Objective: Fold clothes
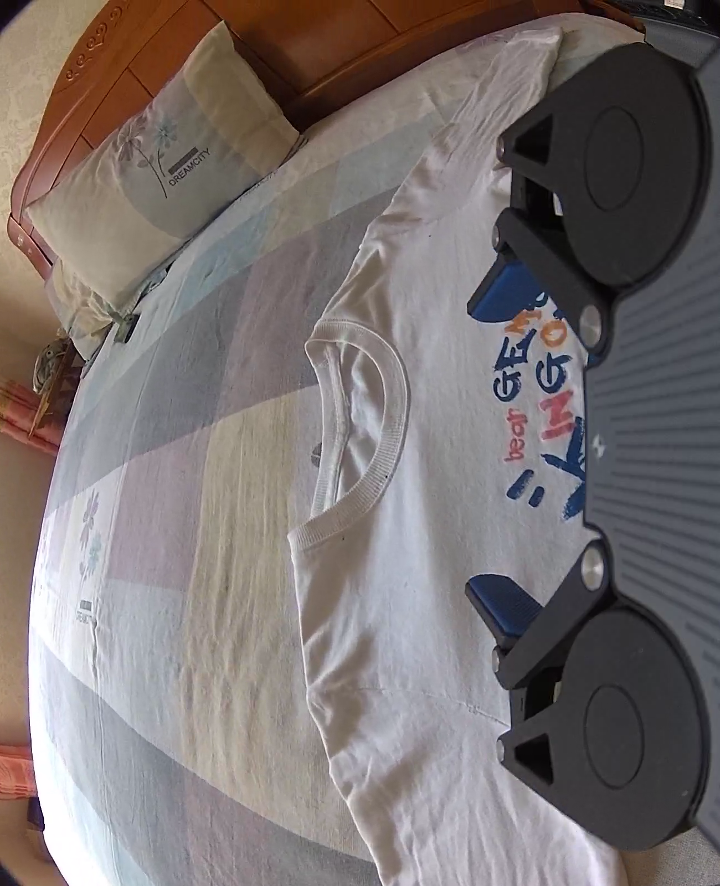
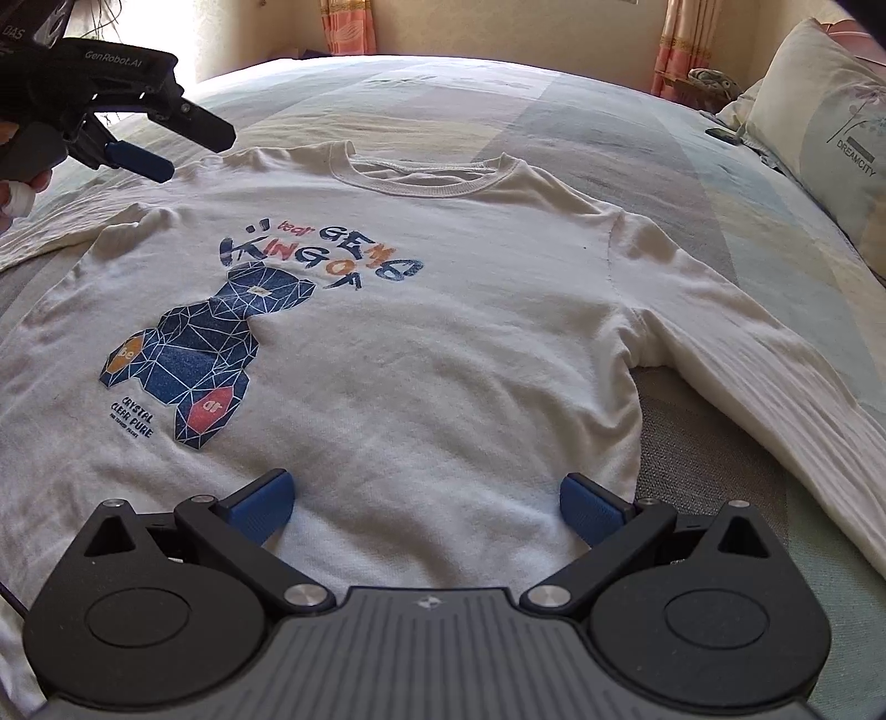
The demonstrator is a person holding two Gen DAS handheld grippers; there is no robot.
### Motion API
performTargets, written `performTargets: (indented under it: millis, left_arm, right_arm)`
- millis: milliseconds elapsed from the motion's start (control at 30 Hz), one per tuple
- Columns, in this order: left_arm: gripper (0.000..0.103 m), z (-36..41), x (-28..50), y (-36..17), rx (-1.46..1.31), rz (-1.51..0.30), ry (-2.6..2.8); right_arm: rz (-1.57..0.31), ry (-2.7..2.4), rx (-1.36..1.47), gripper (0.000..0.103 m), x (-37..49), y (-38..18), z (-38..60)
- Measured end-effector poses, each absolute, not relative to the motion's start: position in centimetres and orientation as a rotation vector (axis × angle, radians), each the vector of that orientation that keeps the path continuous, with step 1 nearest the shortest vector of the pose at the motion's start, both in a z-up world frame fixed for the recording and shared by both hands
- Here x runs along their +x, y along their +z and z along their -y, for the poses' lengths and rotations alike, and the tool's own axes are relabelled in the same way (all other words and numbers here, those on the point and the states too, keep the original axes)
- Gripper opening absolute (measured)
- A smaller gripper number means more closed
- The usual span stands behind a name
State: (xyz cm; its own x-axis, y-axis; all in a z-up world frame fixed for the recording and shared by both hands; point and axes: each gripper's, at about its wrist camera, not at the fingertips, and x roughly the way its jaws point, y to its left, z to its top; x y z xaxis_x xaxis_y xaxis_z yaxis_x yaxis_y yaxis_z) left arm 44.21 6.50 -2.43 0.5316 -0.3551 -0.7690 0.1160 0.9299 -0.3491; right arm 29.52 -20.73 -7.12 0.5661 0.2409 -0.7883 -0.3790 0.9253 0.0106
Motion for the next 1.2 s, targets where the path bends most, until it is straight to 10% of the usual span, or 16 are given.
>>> performTargets:
  millis: [633,1200]
  left_arm:
    - [0.098,-4.8,55.4,-7.0,-0.299,-0.997,-0.130]
    - [0.098,-5.6,32.6,-1.7,0.010,-1.062,-0.061]
  right_arm:
    - [-0.903,0.281,0.164,0.103,25.4,-3.8,25.4]
    - [-0.769,0.417,0.131,0.103,34.7,-1.2,25.0]
